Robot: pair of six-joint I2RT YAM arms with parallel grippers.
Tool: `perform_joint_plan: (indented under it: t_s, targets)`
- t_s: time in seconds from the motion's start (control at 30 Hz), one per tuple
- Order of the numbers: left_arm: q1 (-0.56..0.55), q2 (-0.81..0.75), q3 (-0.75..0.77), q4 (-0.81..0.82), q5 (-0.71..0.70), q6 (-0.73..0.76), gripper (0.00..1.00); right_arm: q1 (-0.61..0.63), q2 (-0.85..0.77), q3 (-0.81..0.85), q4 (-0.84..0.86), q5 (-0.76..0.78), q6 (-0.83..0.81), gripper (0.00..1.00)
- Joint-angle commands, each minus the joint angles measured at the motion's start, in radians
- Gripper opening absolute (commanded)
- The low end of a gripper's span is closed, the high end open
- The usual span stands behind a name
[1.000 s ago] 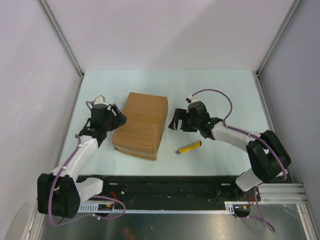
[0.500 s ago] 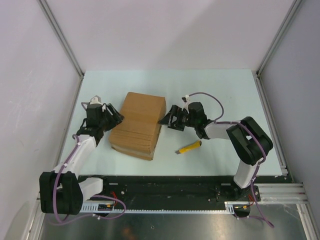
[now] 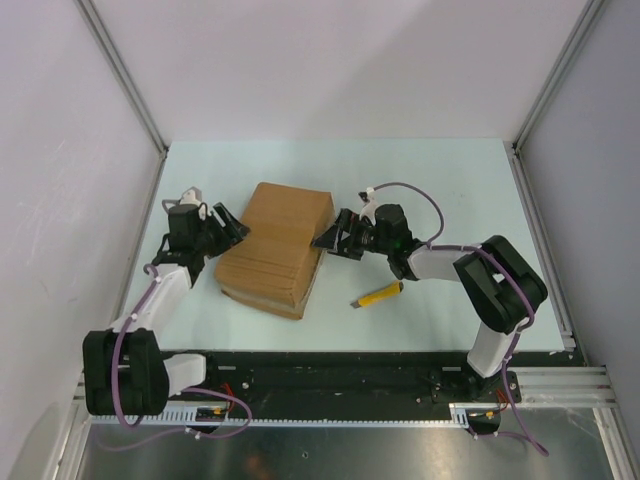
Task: Unpack the express box
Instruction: Adjust the express box at the center of the board.
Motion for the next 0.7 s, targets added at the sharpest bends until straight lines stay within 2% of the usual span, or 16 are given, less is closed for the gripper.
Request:
perform_joint_plan:
  t_s: [0.0, 0.2, 0.37, 0.67]
  targets:
    - [-0.051, 0.059, -0.043, -0.127, 0.35, -0.031, 0.73, 0.062, -0.044, 0.04, 0.17, -0.064, 0.046, 0.98]
    - [-0.104, 0.059, -0.029, -0.092, 0.422, -0.078, 0.74, 0.065, -0.076, 0.05, 0.194, -0.055, 0.055, 0.98]
    - [-0.192, 0.085, -0.001, -0.083, 0.444, -0.124, 0.74, 0.061, -0.117, 0.069, 0.12, -0.017, 0.016, 0.97]
    - [-0.29, 0.158, 0.06, -0.07, 0.534, -0.183, 0.75, 0.062, -0.212, 0.256, -0.364, 0.133, -0.176, 0.96]
